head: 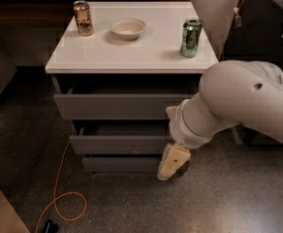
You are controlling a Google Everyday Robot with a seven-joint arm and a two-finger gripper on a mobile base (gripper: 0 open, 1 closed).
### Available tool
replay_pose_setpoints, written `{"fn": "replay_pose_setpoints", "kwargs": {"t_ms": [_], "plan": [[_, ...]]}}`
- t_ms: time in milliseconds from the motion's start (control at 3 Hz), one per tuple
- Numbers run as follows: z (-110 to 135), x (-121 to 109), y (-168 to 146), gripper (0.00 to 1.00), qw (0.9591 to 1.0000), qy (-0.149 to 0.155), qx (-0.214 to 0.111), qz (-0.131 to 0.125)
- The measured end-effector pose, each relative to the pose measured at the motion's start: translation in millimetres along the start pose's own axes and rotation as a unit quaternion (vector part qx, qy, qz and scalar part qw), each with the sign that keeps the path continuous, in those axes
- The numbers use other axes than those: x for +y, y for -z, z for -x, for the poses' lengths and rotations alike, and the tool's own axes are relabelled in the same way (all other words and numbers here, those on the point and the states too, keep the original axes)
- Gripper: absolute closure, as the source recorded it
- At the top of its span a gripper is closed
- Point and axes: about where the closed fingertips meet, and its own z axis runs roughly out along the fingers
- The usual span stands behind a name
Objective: Open bottom drawer
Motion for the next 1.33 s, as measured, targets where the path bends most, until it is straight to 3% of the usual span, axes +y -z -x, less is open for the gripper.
{"fn": "replay_pose_setpoints", "kwargs": {"t_ms": [333, 1000, 1333], "plan": [[8.1, 8.9, -44.5, 0.00, 0.9998, -0.015, 0.002, -0.010], [6.0, 9.9, -59.0, 0.00, 0.9998, -0.009, 0.011, -0.014], [-7.3, 6.6, -102.1, 0.00, 0.9997, -0.002, 0.018, -0.018]]}}
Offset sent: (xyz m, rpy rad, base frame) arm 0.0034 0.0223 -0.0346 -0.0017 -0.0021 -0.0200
